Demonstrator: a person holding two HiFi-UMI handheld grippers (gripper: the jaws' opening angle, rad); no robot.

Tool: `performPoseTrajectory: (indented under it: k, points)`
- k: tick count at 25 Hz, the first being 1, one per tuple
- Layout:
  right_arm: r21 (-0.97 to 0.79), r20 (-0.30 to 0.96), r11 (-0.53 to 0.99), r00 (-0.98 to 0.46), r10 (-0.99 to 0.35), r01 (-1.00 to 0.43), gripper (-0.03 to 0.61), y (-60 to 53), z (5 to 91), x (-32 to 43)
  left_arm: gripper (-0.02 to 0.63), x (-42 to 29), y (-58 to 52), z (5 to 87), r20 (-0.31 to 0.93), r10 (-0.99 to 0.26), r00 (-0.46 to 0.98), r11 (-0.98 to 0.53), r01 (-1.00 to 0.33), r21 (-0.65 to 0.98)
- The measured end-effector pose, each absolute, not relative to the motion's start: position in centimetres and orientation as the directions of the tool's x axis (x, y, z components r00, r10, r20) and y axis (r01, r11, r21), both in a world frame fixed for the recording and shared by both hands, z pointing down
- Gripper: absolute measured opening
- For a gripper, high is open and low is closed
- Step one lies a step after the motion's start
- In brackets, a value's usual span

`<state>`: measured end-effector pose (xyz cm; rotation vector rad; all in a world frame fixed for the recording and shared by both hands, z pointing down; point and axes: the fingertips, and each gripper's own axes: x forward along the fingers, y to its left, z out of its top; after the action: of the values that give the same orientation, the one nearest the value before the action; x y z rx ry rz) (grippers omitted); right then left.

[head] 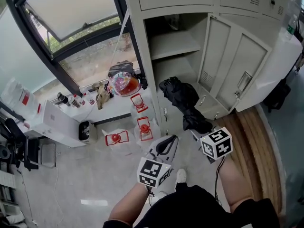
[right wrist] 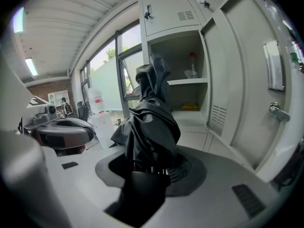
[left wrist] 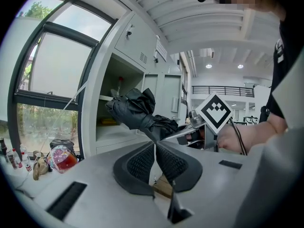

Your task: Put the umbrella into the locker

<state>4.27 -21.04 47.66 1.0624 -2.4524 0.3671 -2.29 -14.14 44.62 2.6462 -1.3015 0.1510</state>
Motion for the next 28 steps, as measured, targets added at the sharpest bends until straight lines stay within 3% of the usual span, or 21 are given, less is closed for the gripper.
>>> performPoseTrajectory:
  k: [28]
  points:
    - [-0.002, 0.537, 0.723, -0.611, -0.582, -0.691, 0.227, -33.9, 48.8, 4.7, 0.02, 1.9, -24.2, 44.9, 0.193, -0.795, 0.575, -0.566, -0.818, 0.104]
